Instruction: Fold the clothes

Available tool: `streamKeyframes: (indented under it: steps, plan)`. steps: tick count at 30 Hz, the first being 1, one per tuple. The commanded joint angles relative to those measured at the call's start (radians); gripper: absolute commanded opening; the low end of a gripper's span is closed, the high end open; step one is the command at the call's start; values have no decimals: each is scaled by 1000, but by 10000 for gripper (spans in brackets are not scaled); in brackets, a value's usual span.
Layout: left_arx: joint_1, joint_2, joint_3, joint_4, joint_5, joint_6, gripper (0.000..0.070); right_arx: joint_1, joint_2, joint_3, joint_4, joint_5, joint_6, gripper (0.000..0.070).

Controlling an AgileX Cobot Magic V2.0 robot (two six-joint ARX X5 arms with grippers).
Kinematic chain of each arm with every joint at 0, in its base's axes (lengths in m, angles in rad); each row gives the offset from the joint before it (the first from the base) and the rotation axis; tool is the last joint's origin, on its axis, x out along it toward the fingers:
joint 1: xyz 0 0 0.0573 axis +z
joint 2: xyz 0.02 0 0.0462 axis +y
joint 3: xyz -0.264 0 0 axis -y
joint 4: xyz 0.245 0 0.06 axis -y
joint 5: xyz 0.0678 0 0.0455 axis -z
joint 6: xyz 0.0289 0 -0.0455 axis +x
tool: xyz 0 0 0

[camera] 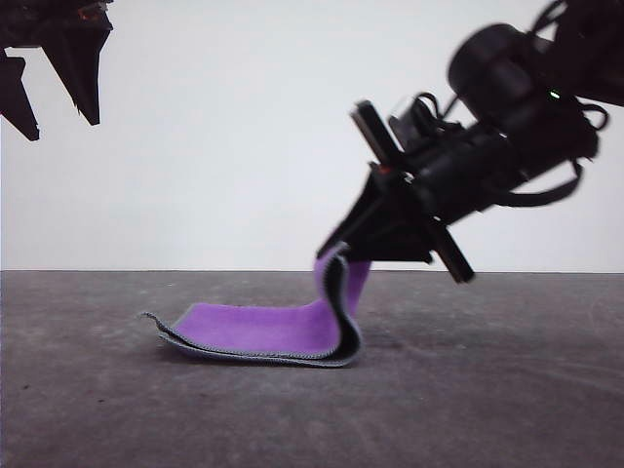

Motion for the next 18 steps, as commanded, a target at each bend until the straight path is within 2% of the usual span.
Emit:
streamKeyframes:
  steps: [1, 18]
  plan:
    - [-1, 6, 19, 1, 4, 0, 482, 22, 32, 34, 10, 10, 12, 0]
    - [-1, 6, 19, 0, 4, 0, 482, 123, 195, 196, 14, 11, 53, 0]
